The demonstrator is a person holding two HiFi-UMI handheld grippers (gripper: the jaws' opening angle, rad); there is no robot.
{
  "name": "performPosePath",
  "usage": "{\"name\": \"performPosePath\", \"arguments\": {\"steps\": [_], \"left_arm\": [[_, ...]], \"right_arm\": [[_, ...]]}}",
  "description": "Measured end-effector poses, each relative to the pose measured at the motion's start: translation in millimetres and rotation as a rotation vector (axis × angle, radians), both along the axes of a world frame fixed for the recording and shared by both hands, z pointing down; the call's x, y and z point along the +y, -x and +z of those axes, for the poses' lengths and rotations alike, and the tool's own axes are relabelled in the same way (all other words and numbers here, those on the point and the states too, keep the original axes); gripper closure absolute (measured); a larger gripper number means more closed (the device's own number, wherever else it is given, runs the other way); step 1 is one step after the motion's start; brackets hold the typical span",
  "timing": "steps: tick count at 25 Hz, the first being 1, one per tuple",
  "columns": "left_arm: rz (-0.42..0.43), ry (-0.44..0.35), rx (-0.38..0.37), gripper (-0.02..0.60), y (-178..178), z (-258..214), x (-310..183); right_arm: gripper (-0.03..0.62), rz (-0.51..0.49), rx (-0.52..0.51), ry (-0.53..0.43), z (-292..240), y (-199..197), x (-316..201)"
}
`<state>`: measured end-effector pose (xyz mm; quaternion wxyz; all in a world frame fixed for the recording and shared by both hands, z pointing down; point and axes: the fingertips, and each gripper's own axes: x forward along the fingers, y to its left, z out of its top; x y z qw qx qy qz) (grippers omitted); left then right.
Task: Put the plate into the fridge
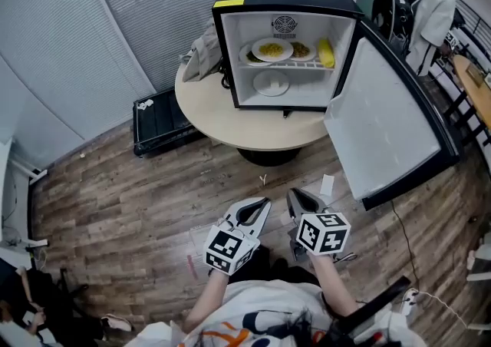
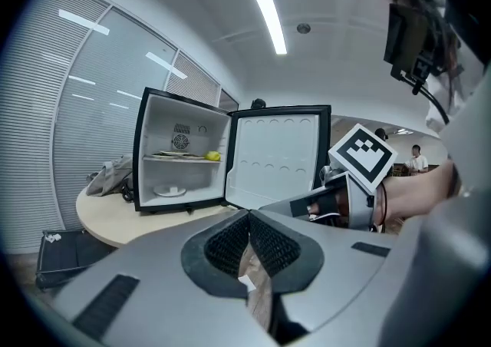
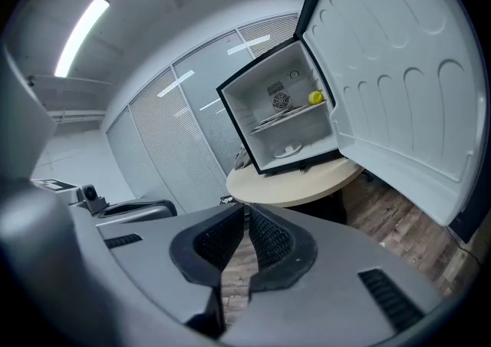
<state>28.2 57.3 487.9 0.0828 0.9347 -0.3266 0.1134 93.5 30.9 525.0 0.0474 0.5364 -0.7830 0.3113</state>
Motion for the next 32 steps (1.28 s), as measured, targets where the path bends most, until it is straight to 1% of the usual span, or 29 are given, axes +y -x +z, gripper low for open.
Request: {"name": "performPosePath", "arguments": {"steps": [6,14,23,29,32], "left_arm": [[-0.008,-0.001,-0.008,0.569,-8.8,2.8,23.5],[-0.025,-0.012,-0.020,0.569,-10.9,2.4,36.9],[-0.046,-0.022,-0.030,0.569,-5.1,0.6,42.8],[-0.043,-0.013,-0.035,0.569,-4.2,0.9,47.6],[-0.042,-0.012,-0.041,0.569,-3.5,0.6,42.8]], "right_arm": [[0.563,-0.029,0.010,0.001,2.6,-6.8,20.3],[0.565,-0.069,0.024,-0.009,3.0,-7.0,31.5],[0.566,-0.101,0.025,-0.015,2.2,-0.5,36.6],[0.566,-0.106,0.023,-0.013,1.2,-0.8,40.0],[0.566,-0.103,0.020,-0.014,-0.2,-1.6,33.6]]}}
